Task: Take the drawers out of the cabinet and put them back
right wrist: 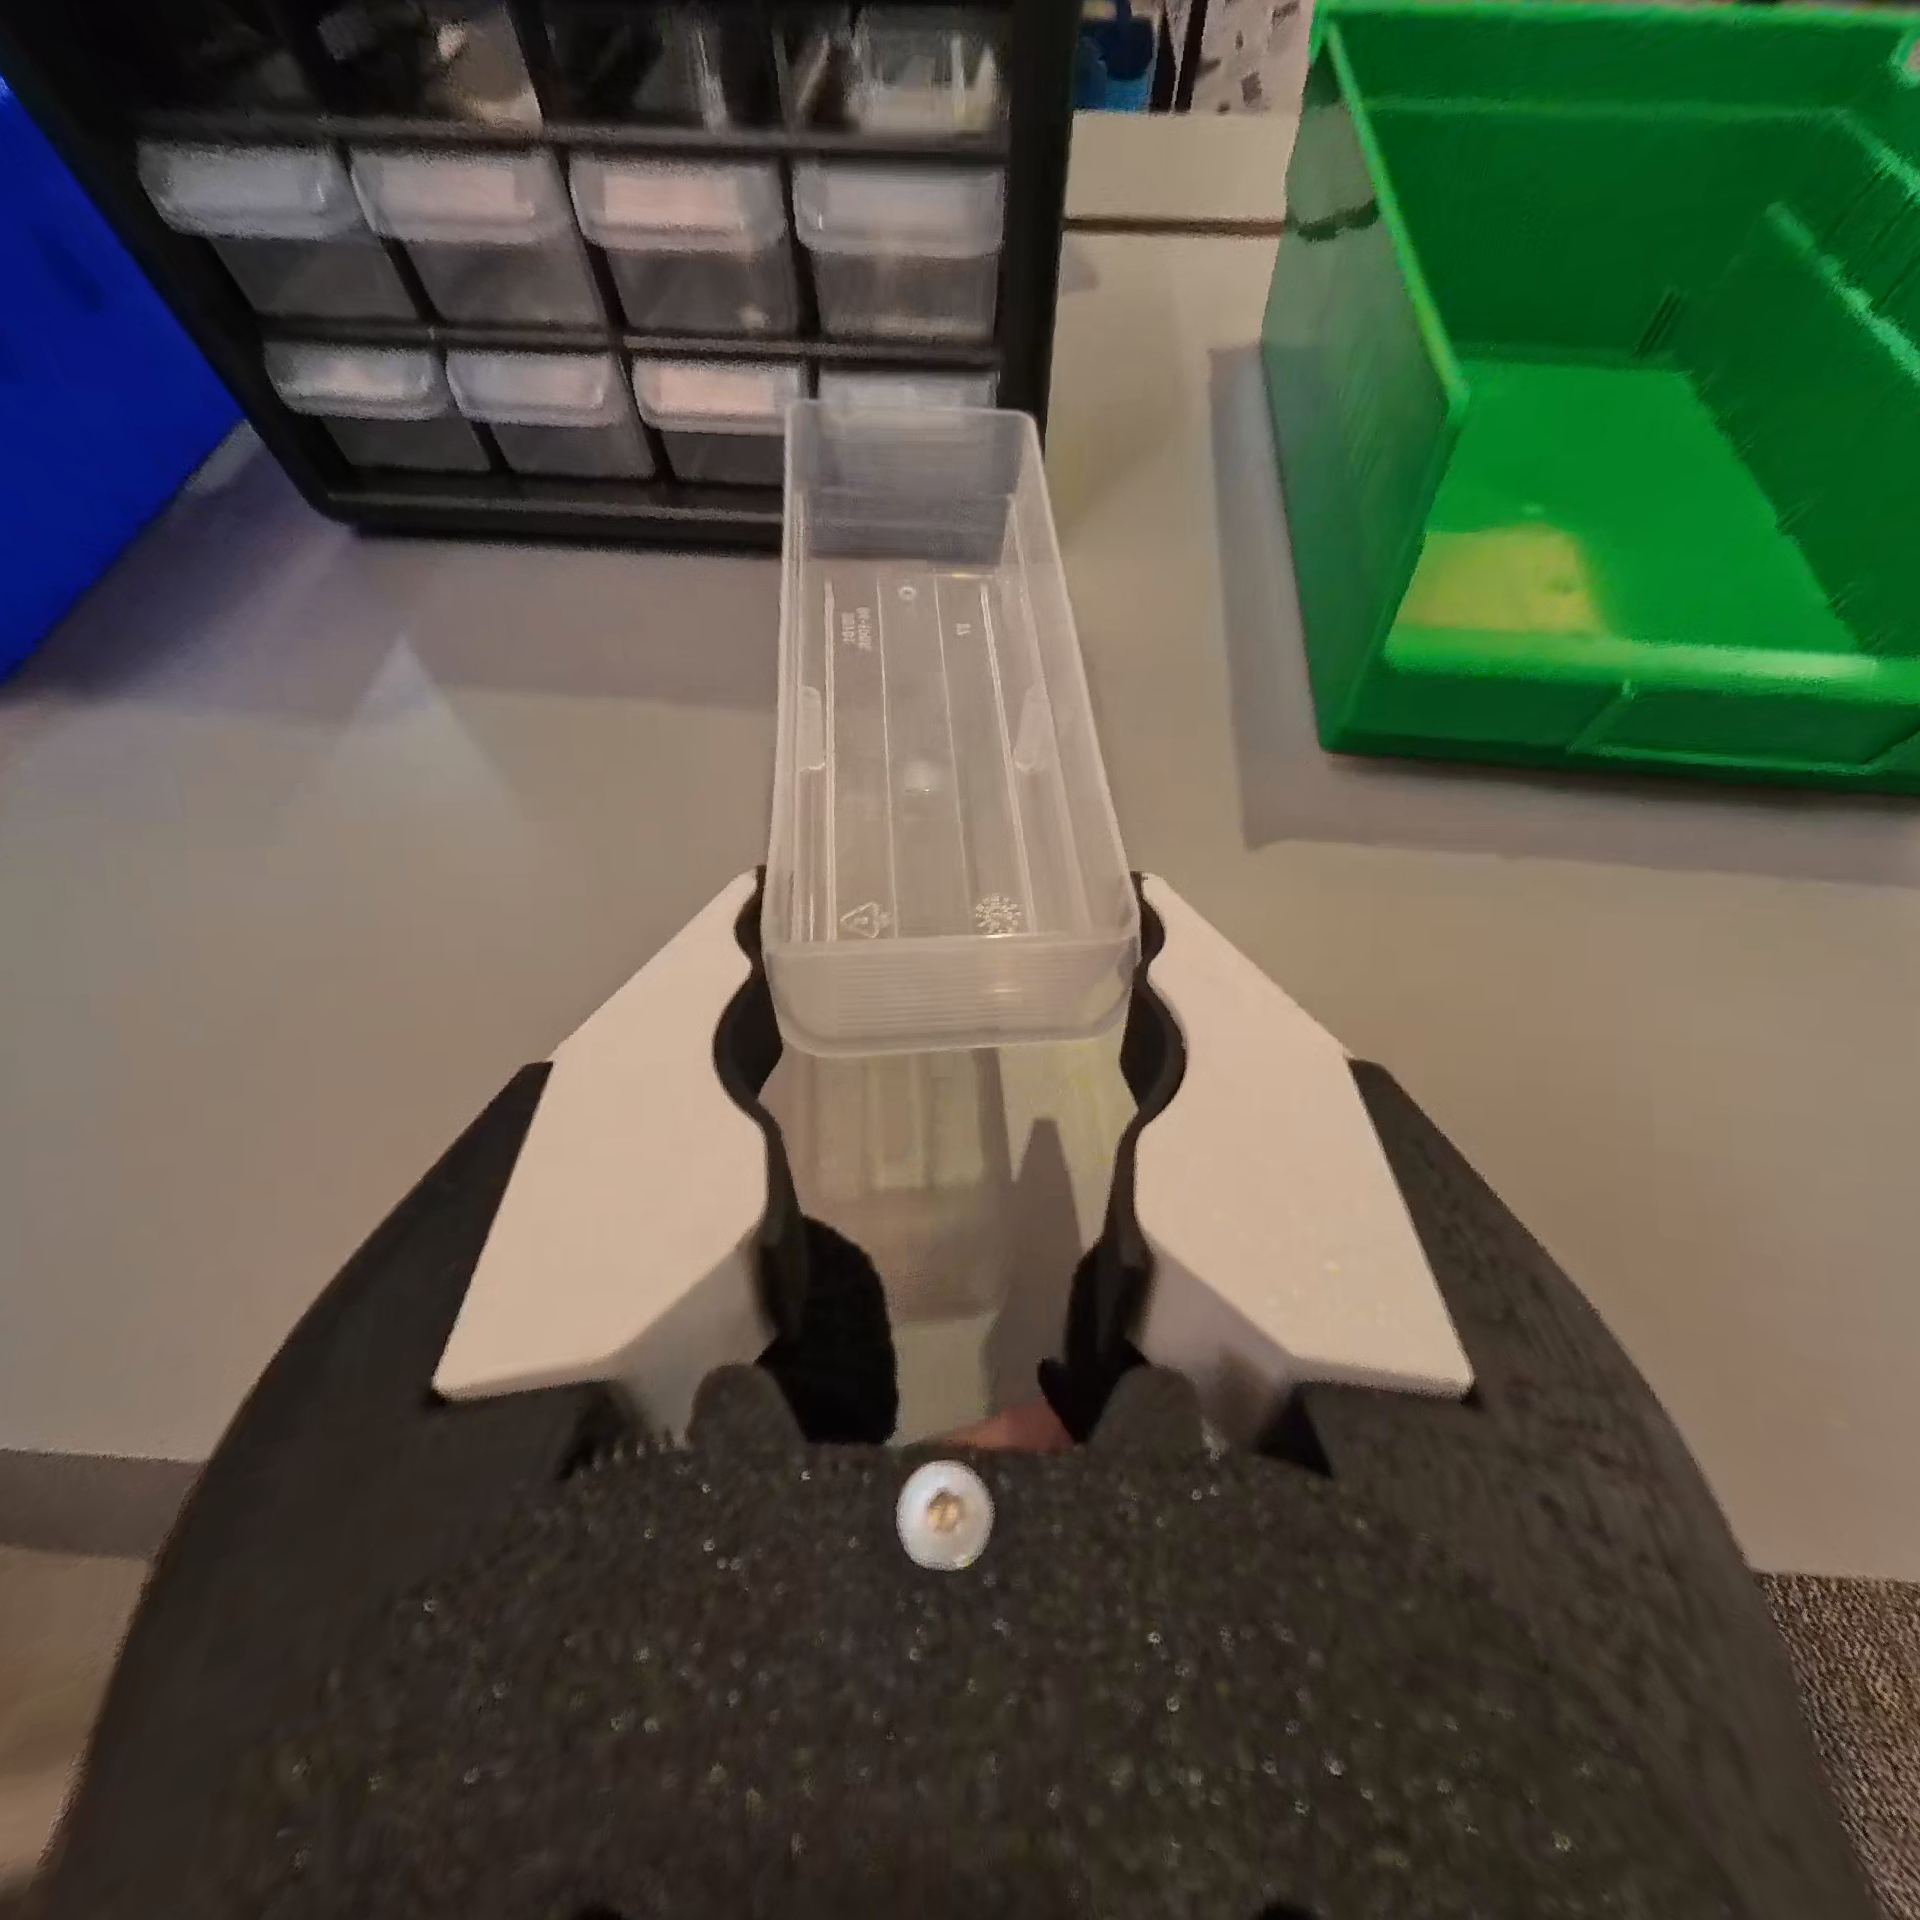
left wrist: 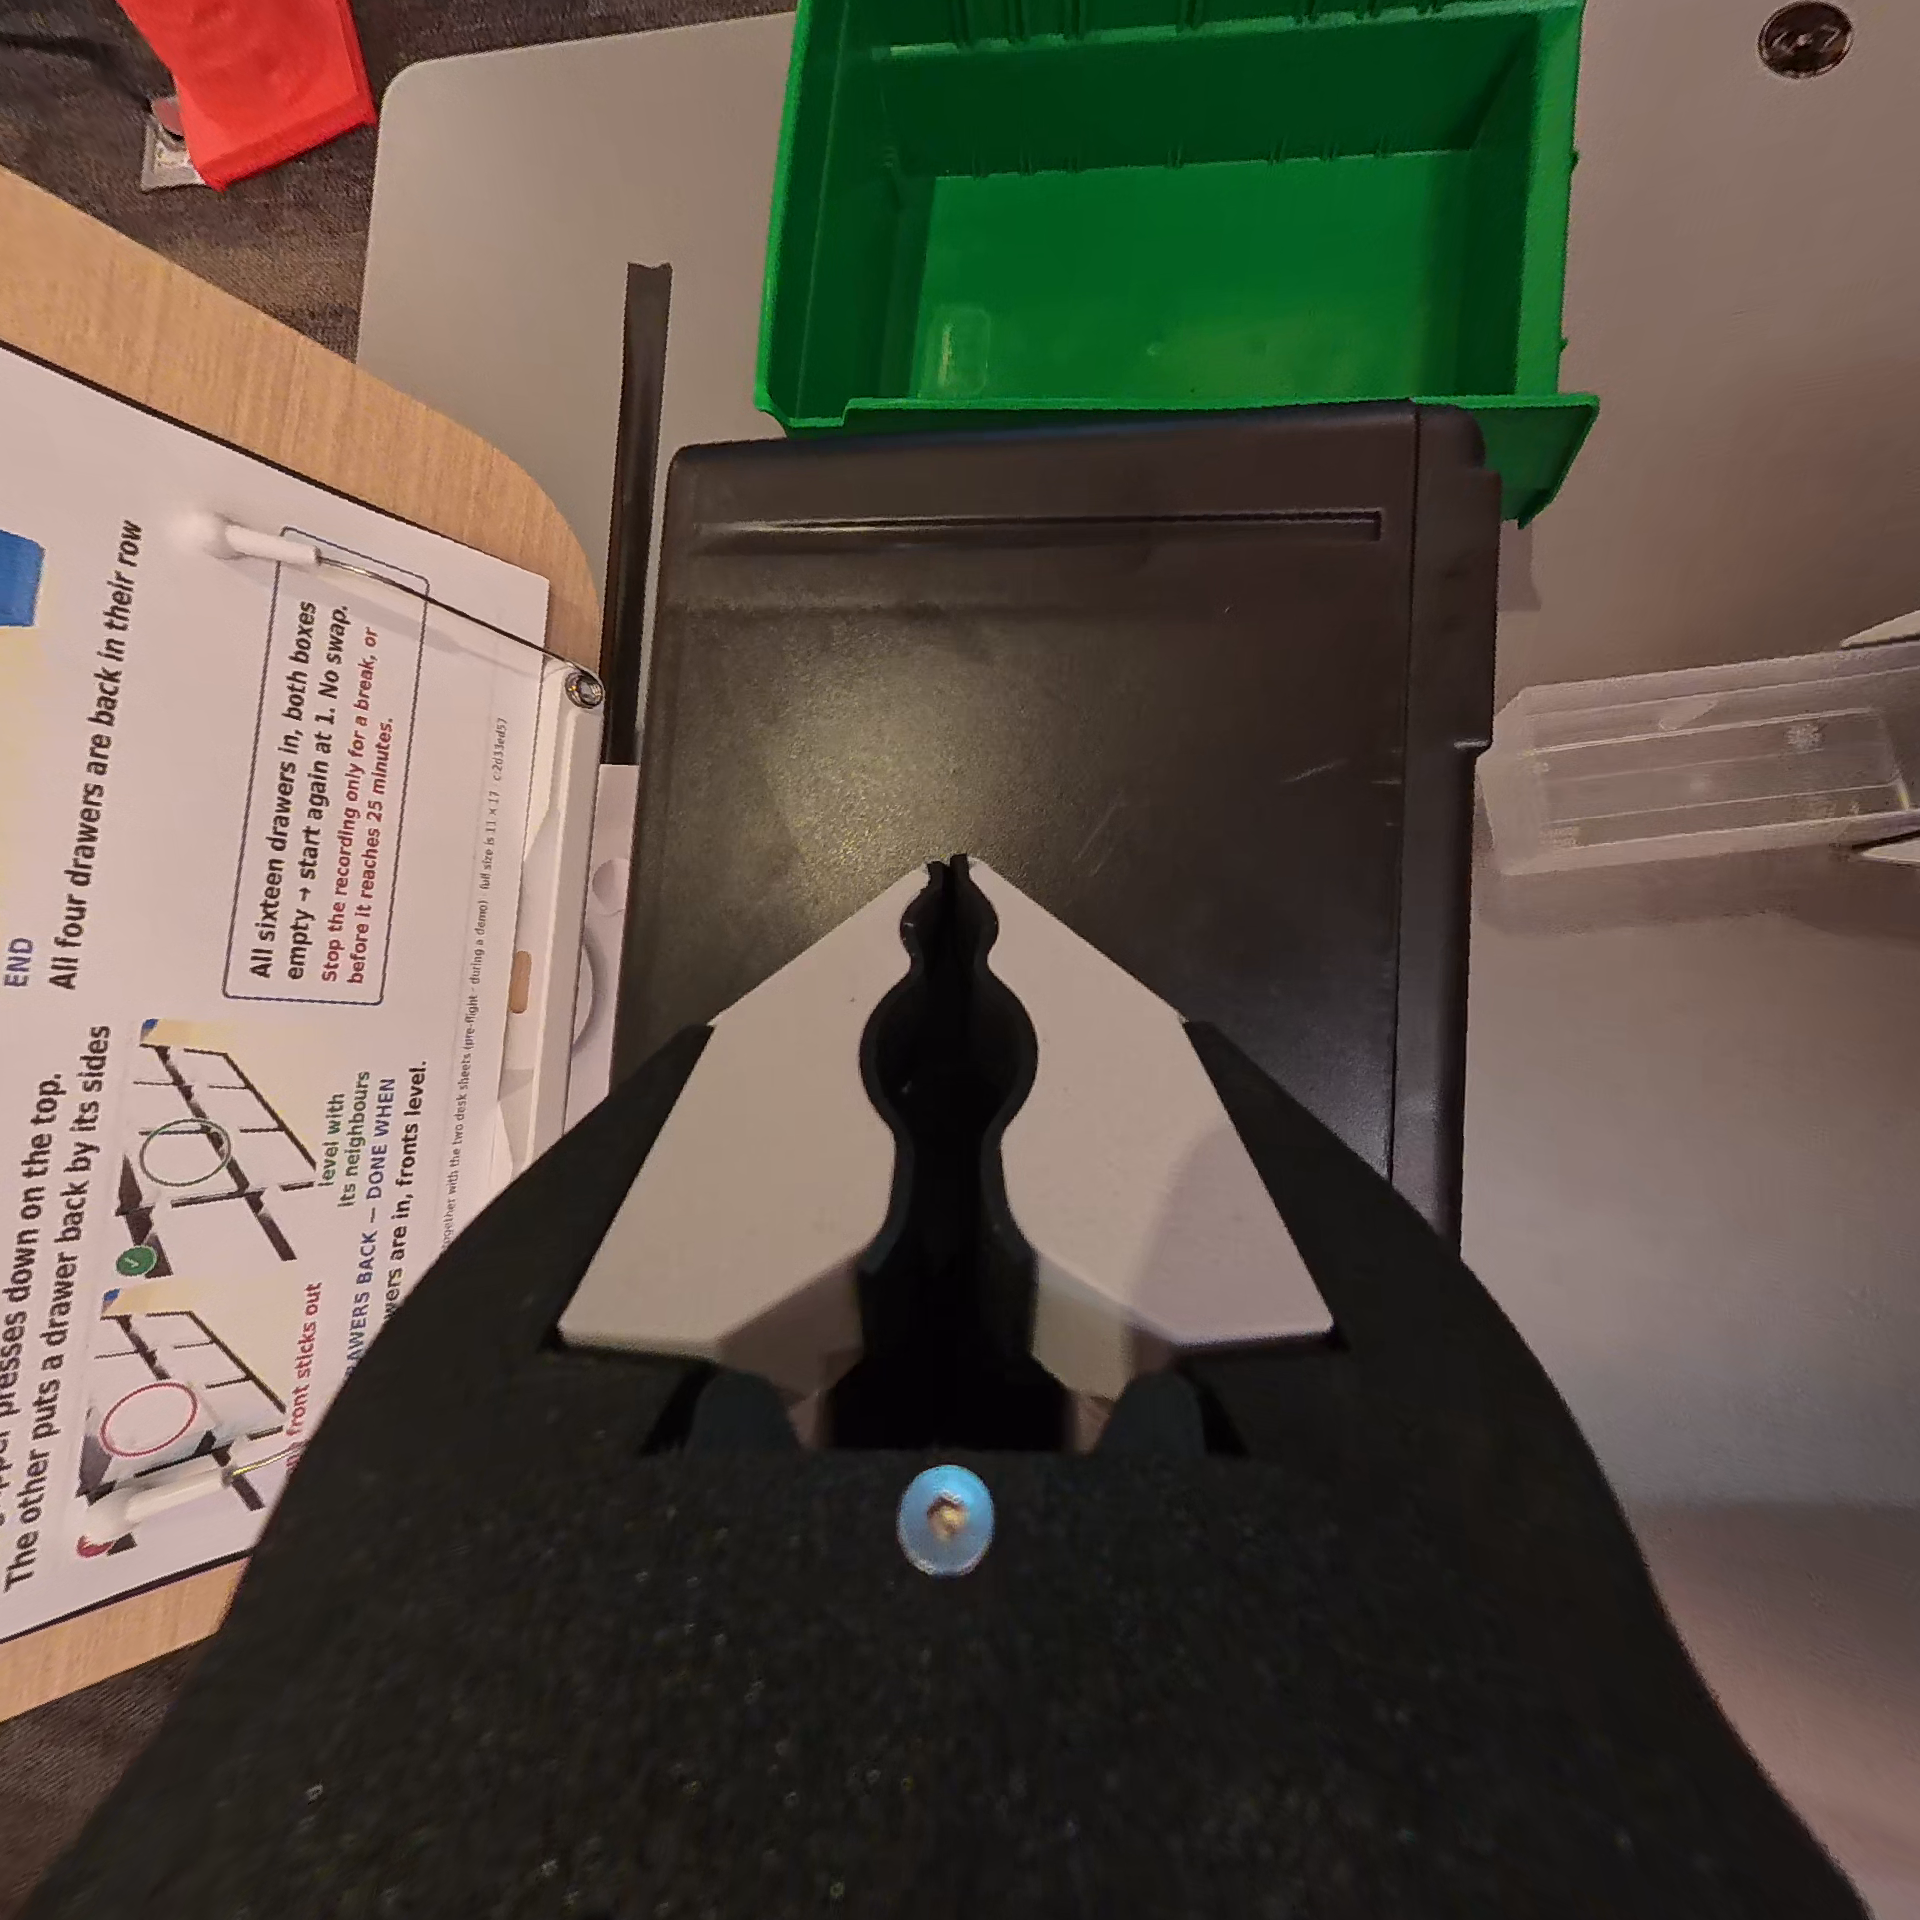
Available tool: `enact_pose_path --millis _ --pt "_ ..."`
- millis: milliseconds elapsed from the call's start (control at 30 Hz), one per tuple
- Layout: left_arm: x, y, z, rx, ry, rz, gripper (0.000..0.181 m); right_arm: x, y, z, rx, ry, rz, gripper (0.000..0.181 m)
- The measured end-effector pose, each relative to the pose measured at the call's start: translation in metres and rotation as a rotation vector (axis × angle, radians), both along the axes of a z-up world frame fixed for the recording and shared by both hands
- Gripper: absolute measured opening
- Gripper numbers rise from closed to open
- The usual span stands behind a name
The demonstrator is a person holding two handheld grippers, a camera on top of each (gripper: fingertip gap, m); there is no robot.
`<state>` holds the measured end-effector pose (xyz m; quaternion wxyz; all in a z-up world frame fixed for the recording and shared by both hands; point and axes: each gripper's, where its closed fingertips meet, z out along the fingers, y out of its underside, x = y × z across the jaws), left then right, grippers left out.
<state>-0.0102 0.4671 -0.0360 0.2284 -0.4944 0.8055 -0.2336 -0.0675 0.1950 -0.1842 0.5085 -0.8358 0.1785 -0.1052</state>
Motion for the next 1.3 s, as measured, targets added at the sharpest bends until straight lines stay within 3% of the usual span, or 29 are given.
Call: enact_pose_path --millis 200,567,1033,1300 --pt "0.000 0.000 0.000 -0.011 -0.008 0.003 0.000 0.001 0.036 0.038 0.043 -0.056 -0.049 0.065" --pt "-0.001 0.000 0.000 0.027 0.026 0.001 0.000 0.013 0.073 0.063 0.079 -0.026 -0.106 0.066" --pt "-0.001 0.000 0.000 -0.005 0.013 -0.005 0.000 0.014 0.083 0.053 -0.034 -0.008 -0.106 0.066" --pt "0.000 0.000 0.000 -0.017 0.011 -0.005 0.000 0.016 0.084 0.061 -0.058 -0.031 -0.114 0.066"
